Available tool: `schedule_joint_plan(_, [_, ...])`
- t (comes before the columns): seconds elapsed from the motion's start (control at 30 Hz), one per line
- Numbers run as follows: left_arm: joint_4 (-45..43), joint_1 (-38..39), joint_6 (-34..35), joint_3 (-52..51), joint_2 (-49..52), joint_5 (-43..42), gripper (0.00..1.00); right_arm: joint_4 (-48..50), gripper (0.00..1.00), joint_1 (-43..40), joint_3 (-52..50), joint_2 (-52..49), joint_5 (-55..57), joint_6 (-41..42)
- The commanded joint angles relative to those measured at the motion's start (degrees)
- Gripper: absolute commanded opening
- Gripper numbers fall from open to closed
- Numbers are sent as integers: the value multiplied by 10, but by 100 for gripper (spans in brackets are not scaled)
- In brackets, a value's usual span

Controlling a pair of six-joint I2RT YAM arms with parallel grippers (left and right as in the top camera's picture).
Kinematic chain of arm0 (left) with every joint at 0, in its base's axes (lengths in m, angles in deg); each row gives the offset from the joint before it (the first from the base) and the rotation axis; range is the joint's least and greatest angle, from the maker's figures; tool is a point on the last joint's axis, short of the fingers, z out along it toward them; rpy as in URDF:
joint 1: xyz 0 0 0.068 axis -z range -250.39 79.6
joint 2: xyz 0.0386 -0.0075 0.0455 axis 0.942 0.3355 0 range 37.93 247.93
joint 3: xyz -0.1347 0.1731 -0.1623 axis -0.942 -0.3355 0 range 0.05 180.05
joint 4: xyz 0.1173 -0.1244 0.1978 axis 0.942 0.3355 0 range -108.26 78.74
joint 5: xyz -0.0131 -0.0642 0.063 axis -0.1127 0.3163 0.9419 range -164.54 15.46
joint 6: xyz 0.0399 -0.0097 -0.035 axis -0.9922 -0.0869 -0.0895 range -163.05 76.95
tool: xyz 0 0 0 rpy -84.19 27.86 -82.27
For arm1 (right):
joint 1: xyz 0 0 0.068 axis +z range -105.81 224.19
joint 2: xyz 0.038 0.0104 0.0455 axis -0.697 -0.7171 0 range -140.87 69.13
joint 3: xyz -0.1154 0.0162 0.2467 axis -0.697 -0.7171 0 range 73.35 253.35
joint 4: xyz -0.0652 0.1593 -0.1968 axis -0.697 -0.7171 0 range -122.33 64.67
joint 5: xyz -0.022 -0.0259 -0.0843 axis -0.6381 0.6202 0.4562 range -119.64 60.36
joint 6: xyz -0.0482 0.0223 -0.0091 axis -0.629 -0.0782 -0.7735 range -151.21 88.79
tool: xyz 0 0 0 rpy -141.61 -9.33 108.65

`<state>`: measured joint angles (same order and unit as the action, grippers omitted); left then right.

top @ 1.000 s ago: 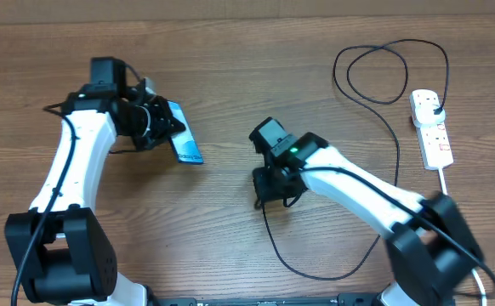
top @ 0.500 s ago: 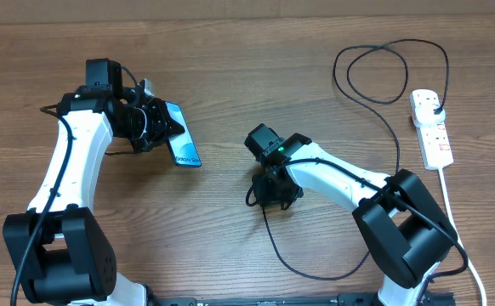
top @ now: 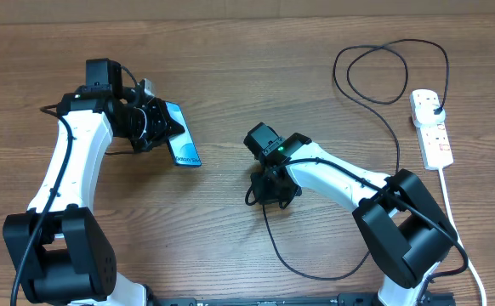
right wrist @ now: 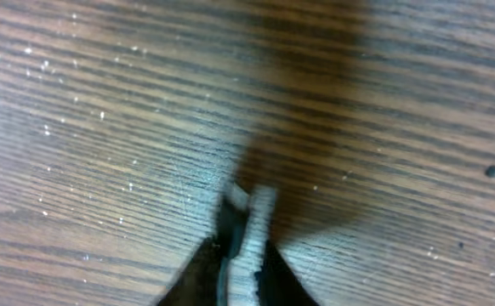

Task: Plug charger to phone and switch on socket
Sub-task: 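Close the right gripper on the cable plug and lift it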

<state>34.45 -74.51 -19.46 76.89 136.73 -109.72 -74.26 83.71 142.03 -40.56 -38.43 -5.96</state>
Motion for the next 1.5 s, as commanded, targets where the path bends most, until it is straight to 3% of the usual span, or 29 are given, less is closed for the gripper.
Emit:
schedule_joint_plan(0.0, [0, 4, -13, 1, 3, -21, 4, 2, 5, 1, 16, 3, 32, -2])
schedule_joint_plan(0.37, [10, 4, -16, 1, 3, -12, 6, 4, 4, 1, 14, 3, 231, 16])
schedule_joint_plan(0.57, [12, 4, -18, 1, 3, -4, 6, -17, 5, 1, 14, 3, 190, 16])
schedule_joint_plan(0.77, [8, 4, -18, 1, 3, -2, 6, 5, 28, 1, 0, 3, 169, 16])
schedule_joint_plan(0.87, [8, 4, -18, 1, 3, -2, 5, 24, 31, 1, -2, -1, 178, 15])
schedule_joint_plan(1.47, [8, 4, -18, 1, 3, -2, 4, -3, 25, -16, -2, -7, 149, 18])
